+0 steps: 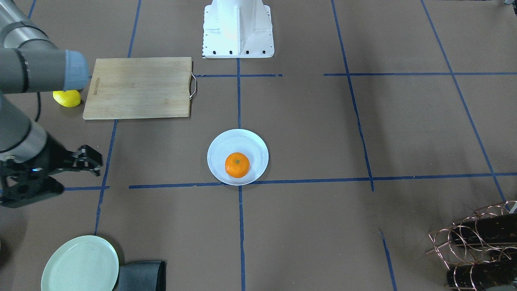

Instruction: Pick orange to plate

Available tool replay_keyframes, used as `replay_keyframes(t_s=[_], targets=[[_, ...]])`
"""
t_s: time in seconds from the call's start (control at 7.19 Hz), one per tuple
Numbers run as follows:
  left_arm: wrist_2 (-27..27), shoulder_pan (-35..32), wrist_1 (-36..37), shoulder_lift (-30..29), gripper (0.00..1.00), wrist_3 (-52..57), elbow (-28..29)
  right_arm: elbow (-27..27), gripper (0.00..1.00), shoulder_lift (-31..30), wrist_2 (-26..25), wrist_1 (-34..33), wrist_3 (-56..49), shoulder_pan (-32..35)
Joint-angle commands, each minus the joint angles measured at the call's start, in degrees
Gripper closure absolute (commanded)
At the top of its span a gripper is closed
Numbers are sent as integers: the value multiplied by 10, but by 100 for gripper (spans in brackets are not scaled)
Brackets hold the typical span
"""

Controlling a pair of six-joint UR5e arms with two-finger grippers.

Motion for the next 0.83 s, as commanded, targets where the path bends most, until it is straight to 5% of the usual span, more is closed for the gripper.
replay_keyframes(t_s=[0.0, 0.42, 0.7], targets=[[-2, -1, 10, -3, 0, 1, -10, 22, 0, -126, 46, 2, -179, 108], [-2, -3, 11, 3, 0, 2, -21, 56, 0, -305, 43, 60, -231, 186], [-1, -3, 11, 4, 0, 1, -27, 60, 0, -330, 49, 72, -229, 216]])
